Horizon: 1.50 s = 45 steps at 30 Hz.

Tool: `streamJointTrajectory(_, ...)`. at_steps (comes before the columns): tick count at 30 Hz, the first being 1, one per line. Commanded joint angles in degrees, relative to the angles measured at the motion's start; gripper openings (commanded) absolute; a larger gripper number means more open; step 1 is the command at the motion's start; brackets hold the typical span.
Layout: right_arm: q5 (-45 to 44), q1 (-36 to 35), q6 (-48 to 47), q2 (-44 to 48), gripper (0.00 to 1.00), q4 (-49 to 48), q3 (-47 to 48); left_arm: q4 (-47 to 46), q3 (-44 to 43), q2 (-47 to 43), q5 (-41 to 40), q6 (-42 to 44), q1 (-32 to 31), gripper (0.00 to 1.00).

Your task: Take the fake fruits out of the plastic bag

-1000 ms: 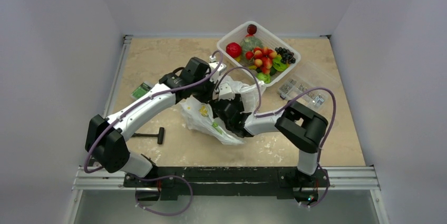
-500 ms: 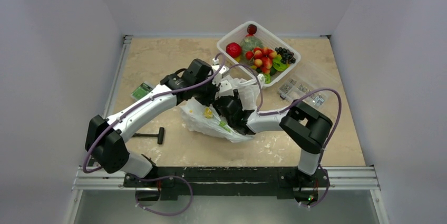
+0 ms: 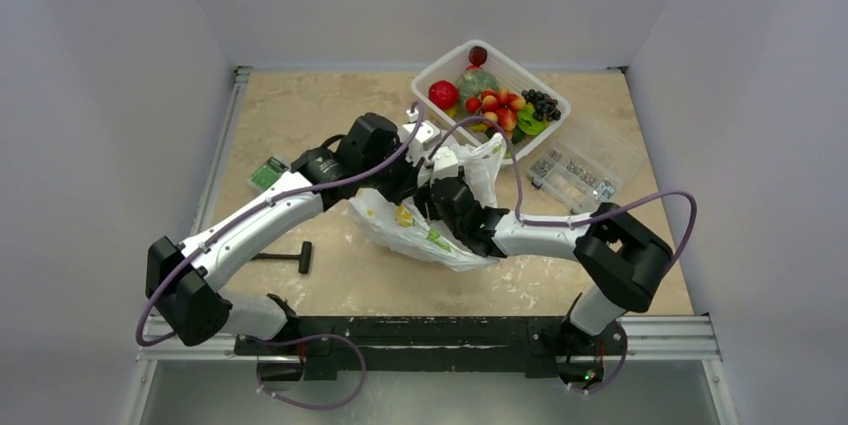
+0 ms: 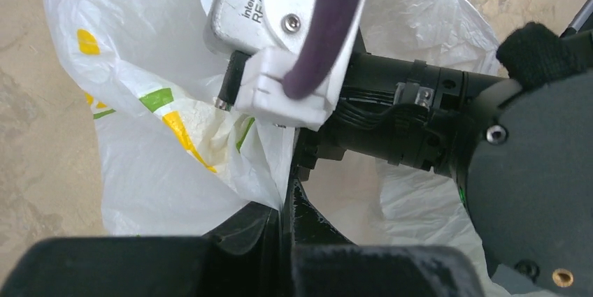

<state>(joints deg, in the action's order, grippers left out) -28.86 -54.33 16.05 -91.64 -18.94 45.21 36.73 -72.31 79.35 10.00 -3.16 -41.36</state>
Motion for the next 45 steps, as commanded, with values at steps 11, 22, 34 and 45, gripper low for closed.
streamJointTrajectory(11,21.7,2.8,-0.5,3.9,0.10,-13.2,-2.4,-6.7,6.5,-4.1,-12.7,10.4,2.1,0.00)
streamJointTrajectory(22,25.2,2.8,3.2,15.5,0.06,-2.8,-1.2,-5.6,5.3,-3.3,-20.5,8.2,2.1,0.11)
streamJointTrajectory(34,13.7,3.1,-0.7,26.9,0.04,10.3,5.6,-3.9,4.0,-3.1,-26.2,6.1,2.1,0.45)
streamJointTrajectory(45,5.7,14.4,-0.1,13.2,0.00,17.9,25.4,-11.0,8.8,-15.4,-19.2,6.1,2.3,1.00)
